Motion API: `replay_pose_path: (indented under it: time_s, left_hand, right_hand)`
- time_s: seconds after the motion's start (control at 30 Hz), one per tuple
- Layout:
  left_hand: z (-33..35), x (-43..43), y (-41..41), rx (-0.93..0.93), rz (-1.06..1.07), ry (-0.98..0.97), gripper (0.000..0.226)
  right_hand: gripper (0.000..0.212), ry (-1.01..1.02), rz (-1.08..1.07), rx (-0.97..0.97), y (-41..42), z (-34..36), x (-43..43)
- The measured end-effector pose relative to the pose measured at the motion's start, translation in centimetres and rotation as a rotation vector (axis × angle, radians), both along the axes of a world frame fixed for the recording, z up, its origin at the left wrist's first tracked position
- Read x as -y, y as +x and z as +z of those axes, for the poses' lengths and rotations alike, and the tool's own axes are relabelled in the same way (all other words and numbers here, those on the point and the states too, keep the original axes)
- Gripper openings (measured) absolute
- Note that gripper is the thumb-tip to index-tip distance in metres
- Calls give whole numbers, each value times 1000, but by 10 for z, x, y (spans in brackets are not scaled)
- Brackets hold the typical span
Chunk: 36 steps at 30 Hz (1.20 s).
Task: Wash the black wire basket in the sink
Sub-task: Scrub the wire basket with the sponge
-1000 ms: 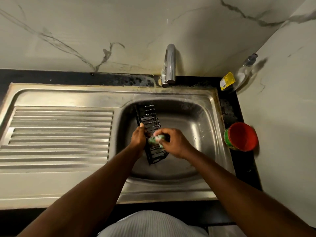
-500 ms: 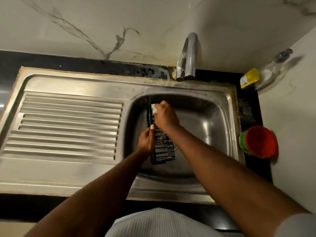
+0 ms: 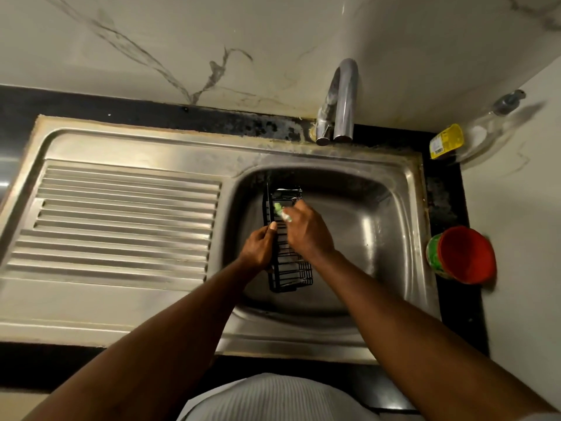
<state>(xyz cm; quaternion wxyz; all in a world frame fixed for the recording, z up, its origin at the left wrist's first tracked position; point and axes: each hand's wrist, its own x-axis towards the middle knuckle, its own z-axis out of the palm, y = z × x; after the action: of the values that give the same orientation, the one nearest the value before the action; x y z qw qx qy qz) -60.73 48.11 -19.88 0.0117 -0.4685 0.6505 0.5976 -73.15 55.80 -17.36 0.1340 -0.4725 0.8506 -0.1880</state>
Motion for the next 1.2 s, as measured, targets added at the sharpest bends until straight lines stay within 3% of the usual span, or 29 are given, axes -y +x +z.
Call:
replay_pose_path:
  time_s: [0.07,0.13,0.3,0.37,0.5,0.67,0.77,0.93,1.07,1.2]
  left_hand:
    - [6,0,-8,12,-10,58,60]
    - [10,-2,-12,-6,4,90,55]
    - [11,0,0,-8,26,119,47]
    - [15,1,-2,-9,33,126,46]
    - [18,-1,-4,5,29,127,41]
    - [5,-4,-4,17,68,23,46]
    - [5,-4,-5,38,77,6,52]
    - [4,-9,-6,66,111,27,54]
    - [5,-11,-1,86,166,-10,58]
    - [12,-11,-2,80,125,-31,55]
  right_hand:
    - [22,-13,-247,28,-1,1,-6]
    - [25,-27,-333,24,15,2,-10]
    - [31,-17,104,-32,37,-3,-39]
    - [29,0,109,-53,19,0,-46]
    - [32,18,-188,-50,16,-6,-62]
    - [18,-11,159,76,80,3,-69]
    - [27,12,283,84,62,-4,-77]
    - [29,16,-156,71,28,-12,-120]
    - [25,-14,-95,169,69,-7,-128]
    - [23,-34,-67,181,60,3,-130]
